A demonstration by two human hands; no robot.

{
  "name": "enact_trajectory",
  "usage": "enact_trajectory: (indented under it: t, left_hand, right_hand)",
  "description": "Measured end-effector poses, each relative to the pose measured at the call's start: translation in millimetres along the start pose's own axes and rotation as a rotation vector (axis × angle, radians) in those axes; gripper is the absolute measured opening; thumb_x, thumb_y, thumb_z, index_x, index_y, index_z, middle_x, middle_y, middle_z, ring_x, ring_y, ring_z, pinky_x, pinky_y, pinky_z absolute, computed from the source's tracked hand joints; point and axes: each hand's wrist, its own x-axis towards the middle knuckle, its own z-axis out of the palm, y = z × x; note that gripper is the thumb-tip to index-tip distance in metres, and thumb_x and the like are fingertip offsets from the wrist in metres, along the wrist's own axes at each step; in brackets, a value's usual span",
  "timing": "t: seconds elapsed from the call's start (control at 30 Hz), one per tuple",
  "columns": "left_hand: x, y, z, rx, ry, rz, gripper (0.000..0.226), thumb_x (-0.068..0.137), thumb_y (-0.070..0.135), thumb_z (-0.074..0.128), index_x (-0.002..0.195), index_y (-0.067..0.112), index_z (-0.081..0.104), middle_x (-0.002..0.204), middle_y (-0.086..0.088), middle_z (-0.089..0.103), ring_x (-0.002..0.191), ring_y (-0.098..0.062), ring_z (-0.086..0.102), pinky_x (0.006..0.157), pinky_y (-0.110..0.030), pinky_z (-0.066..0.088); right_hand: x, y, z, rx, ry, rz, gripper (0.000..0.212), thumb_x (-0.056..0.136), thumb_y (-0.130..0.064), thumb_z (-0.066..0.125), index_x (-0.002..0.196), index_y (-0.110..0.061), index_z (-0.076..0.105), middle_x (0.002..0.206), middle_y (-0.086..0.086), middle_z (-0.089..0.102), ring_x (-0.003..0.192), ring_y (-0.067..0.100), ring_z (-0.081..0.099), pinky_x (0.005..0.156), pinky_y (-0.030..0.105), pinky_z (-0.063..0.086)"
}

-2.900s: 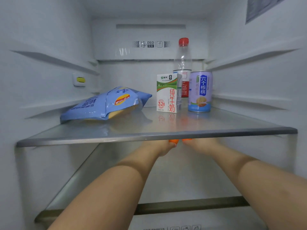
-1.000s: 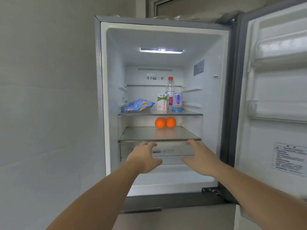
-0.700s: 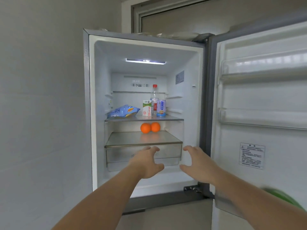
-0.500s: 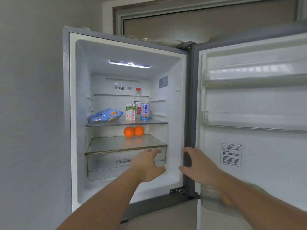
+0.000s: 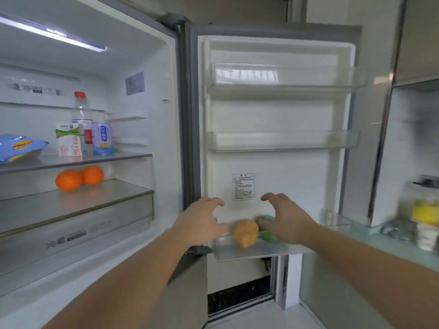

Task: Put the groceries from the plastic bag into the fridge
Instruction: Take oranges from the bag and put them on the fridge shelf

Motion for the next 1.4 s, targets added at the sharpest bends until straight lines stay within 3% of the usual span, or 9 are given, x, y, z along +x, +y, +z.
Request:
enact_trajectory:
  t: [0.13,0.27,0.5,0.63,0.8,0.97,1.13,1.3,1.4]
  left_hand:
    - [28.6,51.3,32.7,-0.052,-0.036,0.126,0.061,0.080,0.048,0.063,0.137,0.033,0.045,0.136,0.006,0.047,0.121,-0.015,0.050,0.101,-0.038,0.043]
    - [50.3,116.8,64.1,-0.060,-0.048,0.254,0.058,0.080,0.046,0.062,0.134,0.035,0.046,0.132,0.008,0.049,0.121,-0.015,0.051,0.099,-0.035,0.043]
    - [59.4,245.1,130.6,-0.123,-0.147,0.465,0.055,0.081,0.045,0.062,0.132,0.033,0.049,0.125,0.008,0.051,0.115,-0.015,0.052,0.094,-0.034,0.046]
    - [60.4,319.8,176.0,-0.181,-0.272,0.614,0.064,0.075,0.047,0.064,0.135,0.031,0.048,0.134,0.005,0.050,0.122,-0.016,0.051,0.100,-0.032,0.043]
    - [49.8,429.4,223.8,-0.250,-0.370,0.866,0.058,0.081,0.043,0.066,0.135,0.031,0.048,0.138,0.006,0.047,0.124,-0.015,0.048,0.099,-0.029,0.041]
    - [15.0,515.4,261.3,-0.341,-0.538,1.096,0.058,0.076,0.048,0.065,0.130,0.037,0.048,0.129,0.011,0.048,0.114,-0.012,0.051,0.098,-0.037,0.045]
    - [-46.9,582.3,275.6,-0.413,-0.725,1.315,0.062,0.076,0.047,0.065,0.134,0.038,0.045,0.135,0.010,0.045,0.119,-0.012,0.049,0.101,-0.038,0.044]
    - [-141.2,622.1,269.8,-0.421,-0.822,1.557,0.064,0.078,0.049,0.065,0.136,0.037,0.043,0.144,0.008,0.041,0.126,-0.014,0.046,0.102,-0.036,0.043]
    - [-192.8,636.7,256.8,-0.450,-0.849,1.659,0.062,0.079,0.048,0.065,0.136,0.036,0.044,0.143,0.006,0.044,0.126,-0.014,0.046,0.103,-0.033,0.041]
  right_hand:
    - [-28.4,45.7,-24.3,-0.066,0.048,0.146,0.060,0.087,-0.040,0.058,0.140,-0.028,0.034,0.138,-0.003,0.039,0.093,0.016,0.056,0.076,0.028,0.042]
    - [-62.0,100.4,-60.5,-0.078,0.103,0.288,0.061,0.085,-0.039,0.059,0.140,-0.027,0.035,0.136,0.001,0.042,0.108,0.020,0.055,0.089,0.032,0.047]
    - [-145.3,197.9,-111.9,-0.128,0.179,0.554,0.062,0.082,-0.040,0.060,0.137,-0.025,0.037,0.133,0.003,0.046,0.112,0.023,0.054,0.091,0.037,0.050]
    - [-209.9,242.5,-136.3,-0.160,0.229,0.736,0.060,0.083,-0.038,0.059,0.138,-0.025,0.036,0.131,0.002,0.044,0.098,0.020,0.058,0.083,0.037,0.053]
    - [-301.1,280.6,-170.8,-0.237,0.327,1.024,0.060,0.085,-0.039,0.058,0.139,-0.026,0.035,0.132,0.001,0.043,0.090,0.017,0.059,0.080,0.037,0.055]
    - [-391.9,277.8,-189.9,-0.327,0.426,1.314,0.062,0.086,-0.038,0.058,0.142,-0.025,0.033,0.138,0.002,0.040,0.092,0.017,0.053,0.074,0.031,0.052]
    - [-477.8,235.5,-189.9,-0.355,0.518,1.599,0.061,0.086,-0.038,0.059,0.141,-0.027,0.033,0.135,0.001,0.042,0.087,0.015,0.057,0.078,0.029,0.052]
    - [-553.0,176.0,-179.7,-0.415,0.598,1.828,0.058,0.087,-0.040,0.060,0.138,-0.022,0.037,0.133,0.003,0.044,0.113,0.022,0.054,0.091,0.032,0.046]
    - [-589.9,143.9,-178.8,-0.443,0.664,1.910,0.059,0.086,-0.041,0.062,0.137,-0.024,0.039,0.132,0.003,0.046,0.113,0.022,0.054,0.089,0.032,0.047]
